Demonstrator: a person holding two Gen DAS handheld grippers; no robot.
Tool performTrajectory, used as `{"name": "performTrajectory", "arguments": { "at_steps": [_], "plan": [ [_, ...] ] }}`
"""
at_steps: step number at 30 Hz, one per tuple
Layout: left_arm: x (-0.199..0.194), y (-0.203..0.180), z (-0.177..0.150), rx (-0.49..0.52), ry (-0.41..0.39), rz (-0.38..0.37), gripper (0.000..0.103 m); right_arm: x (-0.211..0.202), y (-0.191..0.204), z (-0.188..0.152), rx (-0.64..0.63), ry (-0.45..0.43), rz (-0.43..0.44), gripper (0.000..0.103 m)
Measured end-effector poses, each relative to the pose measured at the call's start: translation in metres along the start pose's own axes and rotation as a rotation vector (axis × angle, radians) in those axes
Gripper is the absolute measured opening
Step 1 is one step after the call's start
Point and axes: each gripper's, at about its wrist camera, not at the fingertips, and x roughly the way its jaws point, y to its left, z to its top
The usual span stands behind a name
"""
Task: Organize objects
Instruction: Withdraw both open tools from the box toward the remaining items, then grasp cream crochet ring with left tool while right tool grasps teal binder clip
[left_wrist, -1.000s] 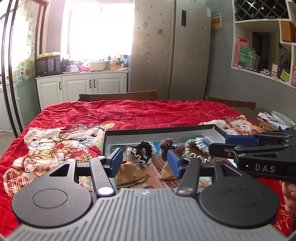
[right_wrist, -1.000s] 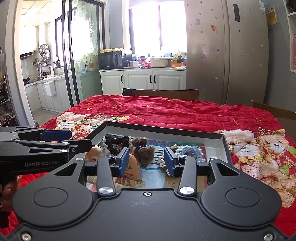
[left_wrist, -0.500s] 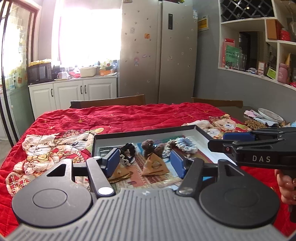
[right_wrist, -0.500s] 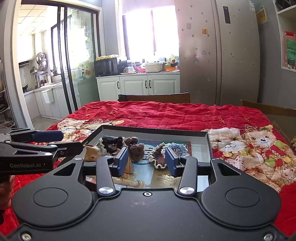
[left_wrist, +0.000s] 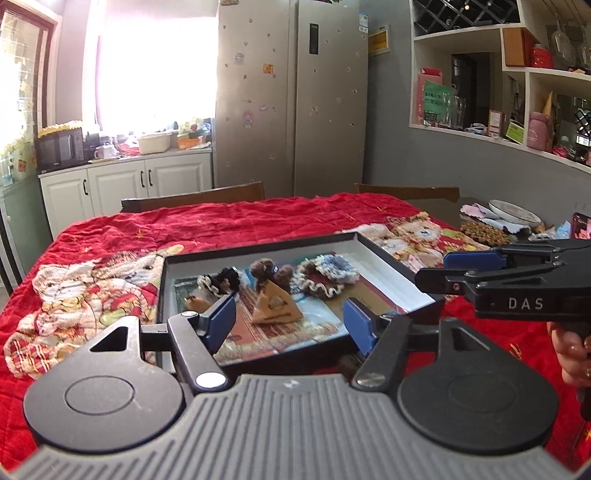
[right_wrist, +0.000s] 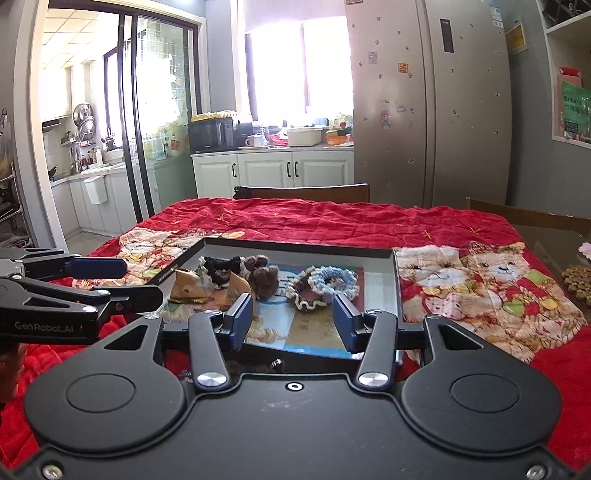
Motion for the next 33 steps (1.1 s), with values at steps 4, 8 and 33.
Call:
{"name": "performTrajectory", "arguments": {
  "at_steps": [4, 8, 33],
  "plan": [
    [0.000, -0.003, -0.008, -0.002, 0.022, -0.023, 0.076, -0.003, -0.005, -0.008, 0.009, 0.014, -0.010, 0.047],
    [0.002, -0.004, -0.015, 0.007, 0.042, -0.034, 0.076, -0.006, -0.008, -0.016, 0.016, 0.021, -0.014, 0.047],
    [0.026, -0.013, -0.066, -0.009, 0.220, -0.092, 0.075, 0.029, 0.007, -0.062, -0.044, 0.140, 0.049, 0.045]
  ]
}}
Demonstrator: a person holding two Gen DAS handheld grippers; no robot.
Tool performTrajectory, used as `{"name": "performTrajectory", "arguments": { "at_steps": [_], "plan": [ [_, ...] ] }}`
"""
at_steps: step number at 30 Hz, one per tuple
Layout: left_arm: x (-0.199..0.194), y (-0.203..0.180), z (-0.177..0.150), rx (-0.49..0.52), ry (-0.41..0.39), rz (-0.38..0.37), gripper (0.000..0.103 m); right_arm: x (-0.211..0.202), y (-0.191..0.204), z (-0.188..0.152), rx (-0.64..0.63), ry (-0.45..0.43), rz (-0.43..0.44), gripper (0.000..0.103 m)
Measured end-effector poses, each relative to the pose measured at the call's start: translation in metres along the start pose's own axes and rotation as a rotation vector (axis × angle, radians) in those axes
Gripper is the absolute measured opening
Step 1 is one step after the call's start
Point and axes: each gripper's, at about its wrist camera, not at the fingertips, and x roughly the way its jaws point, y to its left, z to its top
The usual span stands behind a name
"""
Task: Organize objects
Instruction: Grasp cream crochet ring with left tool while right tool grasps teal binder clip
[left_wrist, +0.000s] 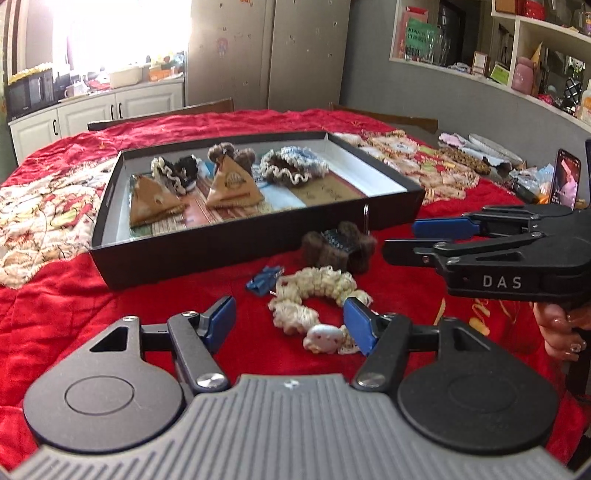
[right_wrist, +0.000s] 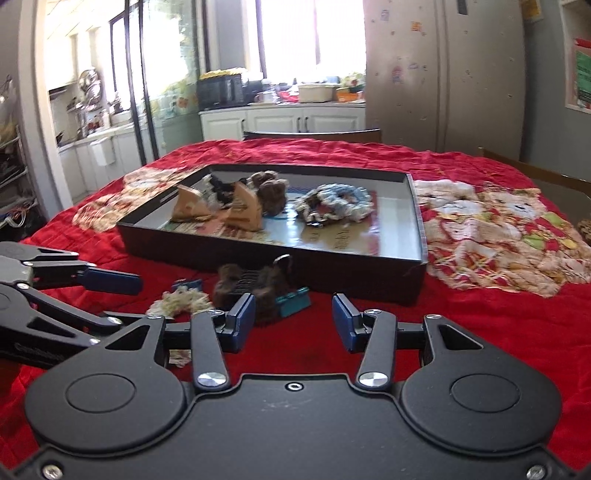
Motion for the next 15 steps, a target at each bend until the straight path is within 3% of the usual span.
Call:
{"name": "performTrajectory", "arguments": {
  "at_steps": [3, 10, 15],
  "plan": [
    [0.002, -0.001, -0.002, -0.004, 0.007, -0.001, 0.073, 0.005, 0.008, -0.001, -0.029, 0.014, 0.016, 0.039],
    [0.006, -0.001, -0.002, -0.030, 0.017, -0.014, 0.049, 0.015, 0.016, -0.001, -0.044, 0.026, 0.031, 0.034],
    [0.008, -0.002, -0.003, -0.041, 0.015, -0.027, 0.040, 0.020, 0.014, -0.001, -0.026, 0.036, 0.041, 0.033]
  ]
}}
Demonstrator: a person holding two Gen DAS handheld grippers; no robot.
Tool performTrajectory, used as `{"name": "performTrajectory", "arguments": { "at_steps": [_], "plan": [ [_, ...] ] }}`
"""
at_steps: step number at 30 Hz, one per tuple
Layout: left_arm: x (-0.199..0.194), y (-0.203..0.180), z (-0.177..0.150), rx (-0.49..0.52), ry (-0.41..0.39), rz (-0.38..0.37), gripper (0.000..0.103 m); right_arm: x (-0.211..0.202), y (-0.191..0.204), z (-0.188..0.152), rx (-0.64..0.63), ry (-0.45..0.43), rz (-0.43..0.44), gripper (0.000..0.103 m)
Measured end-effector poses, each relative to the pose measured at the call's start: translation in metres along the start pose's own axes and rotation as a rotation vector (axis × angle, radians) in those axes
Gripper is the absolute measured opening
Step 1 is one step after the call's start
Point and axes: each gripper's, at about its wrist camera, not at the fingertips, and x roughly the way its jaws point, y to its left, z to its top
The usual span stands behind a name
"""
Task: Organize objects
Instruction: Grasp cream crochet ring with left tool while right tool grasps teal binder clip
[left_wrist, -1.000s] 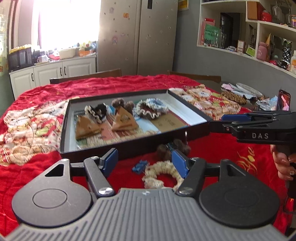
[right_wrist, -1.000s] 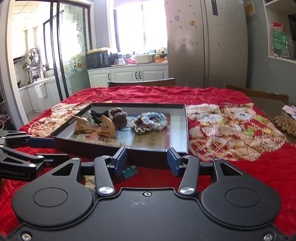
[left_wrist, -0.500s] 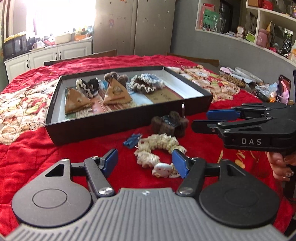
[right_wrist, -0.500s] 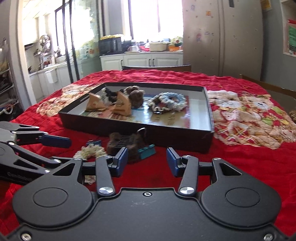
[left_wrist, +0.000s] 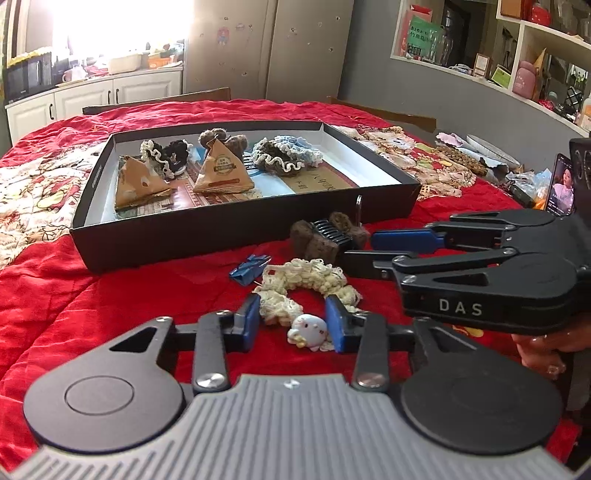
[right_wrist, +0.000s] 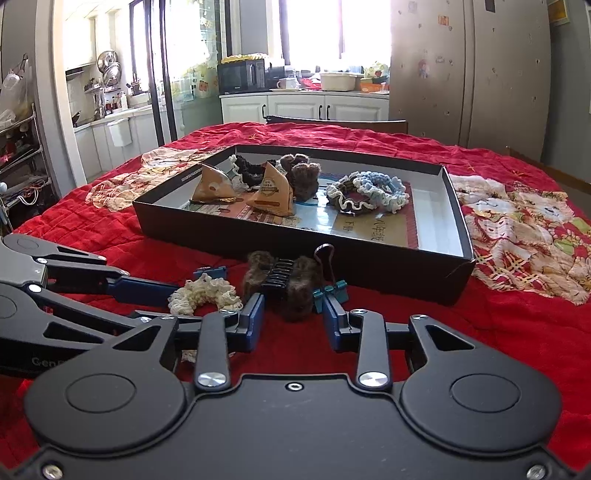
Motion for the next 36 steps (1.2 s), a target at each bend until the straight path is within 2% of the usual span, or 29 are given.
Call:
{"name": "performTrajectory", "arguments": {
  "at_steps": [6, 10, 13, 17, 22, 29, 32, 33, 36],
  "plan": [
    [-0.001, 0.002, 0.000, -0.016, -0.003, -0.014, 0.030, -0.006, -0.014, 0.005, 0.083, -0.053, -0.023, 0.033],
    [-0.001, 0.002, 0.000, -0.021, -0.004, -0.017, 0.028, -0.001, -0.023, 0.011, 0.125, -0.059, -0.038, 0.033],
    [-0.001, 0.003, 0.000, -0.021, -0.005, -0.019, 0.026, 0.005, -0.024, 0.014, 0.137, -0.063, -0.031, 0.028],
    [-0.002, 0.004, -0.001, -0.027, -0.005, -0.025, 0.026, 0.010, -0.026, 0.018, 0.161, -0.067, -0.025, 0.026],
    [-0.002, 0.004, -0.001, -0.026, -0.007, -0.026, 0.026, 0.016, -0.027, 0.019, 0.168, -0.060, -0.030, 0.014],
    [-0.004, 0.005, -0.001, -0.032, -0.006, -0.033, 0.023, 0.010, -0.026, 0.017, 0.151, -0.073, -0.047, 0.011],
    [-0.006, 0.004, 0.000, -0.032, -0.008, -0.035, 0.018, 0.008, -0.026, 0.017, 0.150, -0.079, -0.049, 0.011],
    [-0.007, 0.005, 0.000, -0.031, -0.010, -0.034, 0.012, 0.006, -0.026, 0.017, 0.150, -0.082, -0.050, 0.011],
    [-0.008, 0.004, 0.000, -0.029, -0.008, -0.037, 0.012, 0.001, -0.026, 0.017, 0.142, -0.092, -0.055, 0.005]
  ]
}}
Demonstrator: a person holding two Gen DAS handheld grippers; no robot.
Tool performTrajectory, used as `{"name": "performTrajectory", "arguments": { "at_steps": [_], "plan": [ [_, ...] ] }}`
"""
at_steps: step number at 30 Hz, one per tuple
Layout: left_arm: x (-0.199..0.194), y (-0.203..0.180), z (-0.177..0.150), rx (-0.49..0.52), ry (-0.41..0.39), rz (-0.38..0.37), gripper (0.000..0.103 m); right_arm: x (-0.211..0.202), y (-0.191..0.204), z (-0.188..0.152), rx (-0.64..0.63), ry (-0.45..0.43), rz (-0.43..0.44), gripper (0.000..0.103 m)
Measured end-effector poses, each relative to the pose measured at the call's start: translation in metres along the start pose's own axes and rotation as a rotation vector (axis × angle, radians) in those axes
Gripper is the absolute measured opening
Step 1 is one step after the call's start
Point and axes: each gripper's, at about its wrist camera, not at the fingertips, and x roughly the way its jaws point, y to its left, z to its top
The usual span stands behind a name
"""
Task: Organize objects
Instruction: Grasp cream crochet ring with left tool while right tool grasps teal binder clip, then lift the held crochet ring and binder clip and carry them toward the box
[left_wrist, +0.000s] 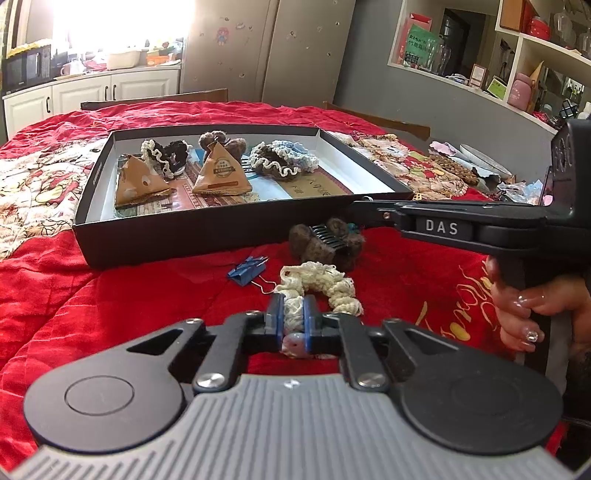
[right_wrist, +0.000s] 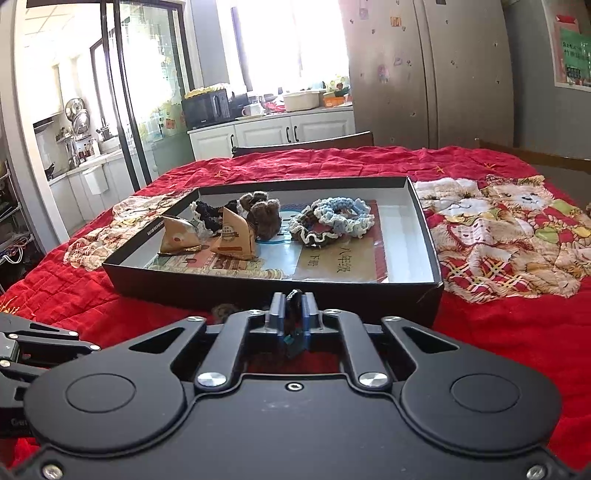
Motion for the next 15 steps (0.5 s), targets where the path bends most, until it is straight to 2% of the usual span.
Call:
{"name": "performTrajectory", "arguments": {
  "at_steps": [15],
  "plan": [
    [-0.017, -0.009, 0.006, 0.032, -0.038, -0.005, 0.012, -0.028, -0.006, 0.004, -0.013, -0.053, -0.002, 0.003]
  ]
}}
